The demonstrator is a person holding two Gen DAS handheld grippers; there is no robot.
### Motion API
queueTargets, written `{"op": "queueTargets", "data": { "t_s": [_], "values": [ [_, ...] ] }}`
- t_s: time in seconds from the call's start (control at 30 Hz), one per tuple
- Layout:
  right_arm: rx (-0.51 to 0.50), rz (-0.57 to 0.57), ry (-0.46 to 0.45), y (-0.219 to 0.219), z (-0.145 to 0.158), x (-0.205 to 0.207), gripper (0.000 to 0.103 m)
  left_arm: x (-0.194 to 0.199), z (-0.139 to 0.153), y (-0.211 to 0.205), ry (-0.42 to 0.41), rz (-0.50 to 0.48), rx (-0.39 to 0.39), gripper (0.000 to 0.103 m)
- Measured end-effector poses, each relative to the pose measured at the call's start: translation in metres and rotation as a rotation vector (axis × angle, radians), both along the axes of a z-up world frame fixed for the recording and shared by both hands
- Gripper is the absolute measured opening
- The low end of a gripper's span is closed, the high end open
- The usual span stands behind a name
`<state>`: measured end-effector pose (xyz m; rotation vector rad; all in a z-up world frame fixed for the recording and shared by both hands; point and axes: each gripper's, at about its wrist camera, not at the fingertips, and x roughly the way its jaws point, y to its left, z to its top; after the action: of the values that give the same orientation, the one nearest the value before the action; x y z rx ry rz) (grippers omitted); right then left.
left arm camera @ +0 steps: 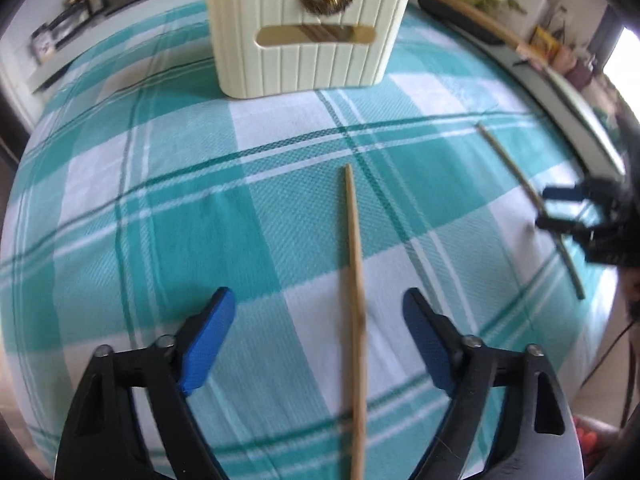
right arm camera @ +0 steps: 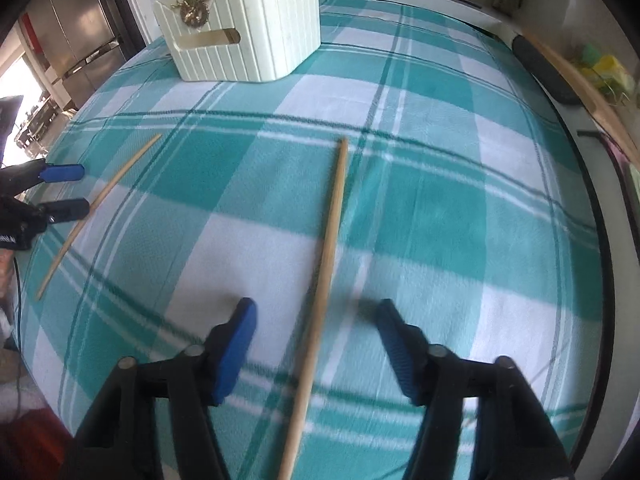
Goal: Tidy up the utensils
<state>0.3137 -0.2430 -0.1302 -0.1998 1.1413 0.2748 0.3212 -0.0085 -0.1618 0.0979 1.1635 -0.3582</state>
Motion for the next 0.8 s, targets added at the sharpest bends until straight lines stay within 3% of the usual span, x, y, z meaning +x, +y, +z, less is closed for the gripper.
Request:
{"op": "queueTargets", "data": {
  "t_s": [0.07,0.13,0.17,0.2,0.23,0.37,0.63,0.8],
  "values": [
    [0.014,-0.018,0.003,0.003,0.001,0.018,0.047,0.011,-0.002,-0.009,0.003,-0.01,0.033,0.077],
    [0.042,-0.047,-0.005,0.007,0.002,0.039,0.039,0.019,-0.003,-0.016,-0.001,-0.018,0.071,0.062],
    [0.048,-0.052,-0.006,0.009,0.002,0.046,0.022,0.022,-0.003,-0.02,-0.011,-0.021,0.087,0.042],
    [0.045,-0.062,-0.012,0.011,0.001,0.055,0.007,0.026,-0.001,-0.024,-0.015,-0.03,0.081,0.012],
    [0.034,-0.075,-0.028,0.014,0.001,0.062,0.007,0.029,0.0,-0.026,-0.004,-0.037,0.057,0.007],
    [0.088,-0.103,-0.057,0.016,0.018,0.065,0.007,0.021,0.015,-0.017,-0.061,-0.006,0.023,0.005],
    [0.264,-0.01,-0.335,0.015,0.128,-0.018,0.007,-0.044,0.115,0.027,-0.311,0.019,-0.193,0.005],
    [0.285,0.023,-0.459,0.02,0.167,-0.052,0.007,-0.069,0.163,0.038,-0.441,0.013,-0.255,0.005]
  ]
}}
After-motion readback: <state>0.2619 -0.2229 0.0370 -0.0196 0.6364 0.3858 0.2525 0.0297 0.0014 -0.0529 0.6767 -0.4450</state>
